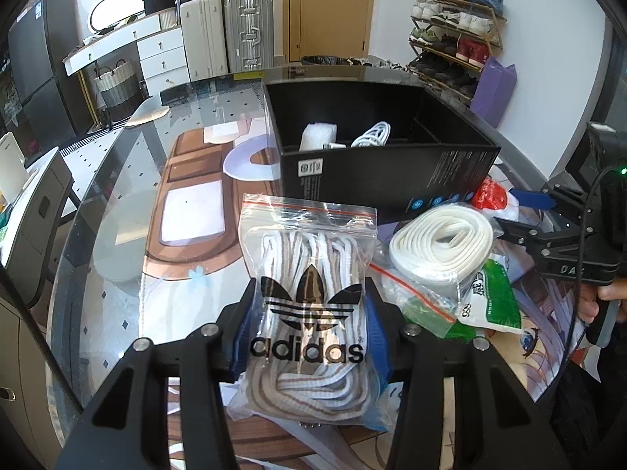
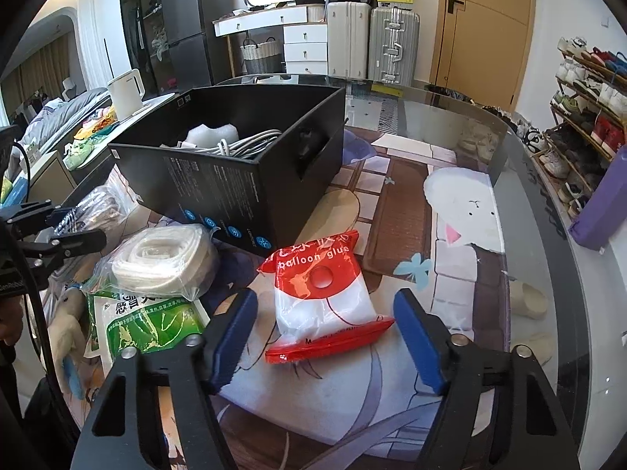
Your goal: Organize soft objects
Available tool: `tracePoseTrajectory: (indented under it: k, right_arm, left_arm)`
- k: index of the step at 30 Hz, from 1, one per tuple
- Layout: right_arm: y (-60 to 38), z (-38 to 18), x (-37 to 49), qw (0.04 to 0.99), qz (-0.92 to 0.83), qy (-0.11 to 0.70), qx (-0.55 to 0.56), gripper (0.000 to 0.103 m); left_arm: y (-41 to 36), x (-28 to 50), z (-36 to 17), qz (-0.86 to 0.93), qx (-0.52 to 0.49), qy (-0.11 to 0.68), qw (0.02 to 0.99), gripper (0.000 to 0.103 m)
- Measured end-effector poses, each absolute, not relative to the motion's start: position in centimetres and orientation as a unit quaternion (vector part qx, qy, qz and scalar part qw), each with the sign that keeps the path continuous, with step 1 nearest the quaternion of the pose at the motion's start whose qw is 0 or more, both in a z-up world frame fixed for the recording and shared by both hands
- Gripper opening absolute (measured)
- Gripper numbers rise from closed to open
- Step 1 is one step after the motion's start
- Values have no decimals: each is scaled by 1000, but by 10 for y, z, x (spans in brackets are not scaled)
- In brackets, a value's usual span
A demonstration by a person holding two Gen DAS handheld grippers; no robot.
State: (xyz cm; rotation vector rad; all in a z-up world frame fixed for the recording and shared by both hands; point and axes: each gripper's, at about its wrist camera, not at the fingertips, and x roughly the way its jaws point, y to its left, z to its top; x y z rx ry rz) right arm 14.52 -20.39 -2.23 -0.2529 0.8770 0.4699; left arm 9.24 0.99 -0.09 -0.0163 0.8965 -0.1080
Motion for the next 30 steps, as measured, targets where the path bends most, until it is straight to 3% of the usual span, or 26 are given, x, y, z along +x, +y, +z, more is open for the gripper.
tracePoseTrajectory:
  k: [2,26,27,30]
  right_arm:
    - [-204,-24,145,870,222,423,-124,63]
    - [-205,-4,133,871,248,403,-134,62]
    - [-205,-4,134,868,252,406,-137,56]
    - [-205,-8,133,862,255,414,-142,56]
  left_arm:
    - [12,92,2,-53,-11,429,902,47]
    - [19,81,18,-53,-14,397,916,47]
    - [18,82,19,-53,-14,397,916,47]
    - [17,82,19,-53,-14,397,916,47]
